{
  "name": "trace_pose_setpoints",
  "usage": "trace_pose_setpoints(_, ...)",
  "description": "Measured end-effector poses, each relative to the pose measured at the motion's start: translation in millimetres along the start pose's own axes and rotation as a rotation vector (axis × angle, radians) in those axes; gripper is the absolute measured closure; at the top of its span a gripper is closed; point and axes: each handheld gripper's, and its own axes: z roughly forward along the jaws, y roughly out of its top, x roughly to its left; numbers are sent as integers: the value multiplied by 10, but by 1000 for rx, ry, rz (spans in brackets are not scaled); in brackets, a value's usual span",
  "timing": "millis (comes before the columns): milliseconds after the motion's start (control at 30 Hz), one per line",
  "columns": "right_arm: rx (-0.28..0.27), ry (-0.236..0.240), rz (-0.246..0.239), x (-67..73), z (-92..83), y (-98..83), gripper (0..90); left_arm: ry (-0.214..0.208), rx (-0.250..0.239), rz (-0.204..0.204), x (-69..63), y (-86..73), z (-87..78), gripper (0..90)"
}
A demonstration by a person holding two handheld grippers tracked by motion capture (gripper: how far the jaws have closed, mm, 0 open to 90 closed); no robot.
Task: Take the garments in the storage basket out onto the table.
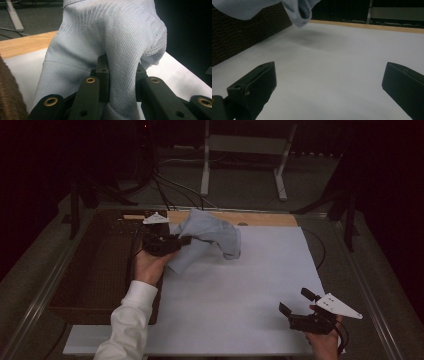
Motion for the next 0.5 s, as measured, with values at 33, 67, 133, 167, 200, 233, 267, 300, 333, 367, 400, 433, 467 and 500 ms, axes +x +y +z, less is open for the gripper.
trace_pose_setpoints(33,0,0,0,0,0,0,0,-1,-1,-3,-11,-5,16,758)
trace_pose_setpoints(67,0,0,0,0,0,0,0,-5,2,-1,-24,-12,38,759)
trace_pose_setpoints(133,1,0,0,-1,-2,0,0,-9,5,1,-48,-23,70,758)
trace_pose_setpoints(167,1,0,0,-1,-3,0,0,-9,5,1,-57,-28,81,759)
trace_pose_setpoints(200,0,-1,1,-1,-4,0,0,-11,6,4,-71,-34,98,758)
trace_pose_setpoints(233,-1,-1,-1,-2,-4,1,0,-13,5,5,-80,-38,108,758)
trace_pose_setpoints(267,-2,-1,-1,-1,-4,1,0,-14,4,7,-96,-45,123,758)
trace_pose_setpoints(300,-4,-1,-6,-1,-4,0,0,-14,4,9,-104,-51,131,758)
trace_pose_setpoints(333,-6,-1,-8,0,-4,0,0,-15,2,10,-117,-60,146,759)
trace_pose_setpoints(367,-8,0,-10,1,-5,0,0,-16,2,11,-125,-65,155,759)
trace_pose_setpoints(400,-9,0,-11,1,-5,0,0,-16,2,11,-125,-65,155,759)
trace_pose_setpoints(433,-10,0,-12,2,-5,-1,0,-17,0,13,-144,-80,180,759)
trace_pose_setpoints(467,-10,1,-12,2,-4,-1,0,-12,-3,12,-156,-87,191,759)
trace_pose_setpoints(500,-11,1,-13,1,-4,-1,0,-6,-4,14,-167,-94,202,758)
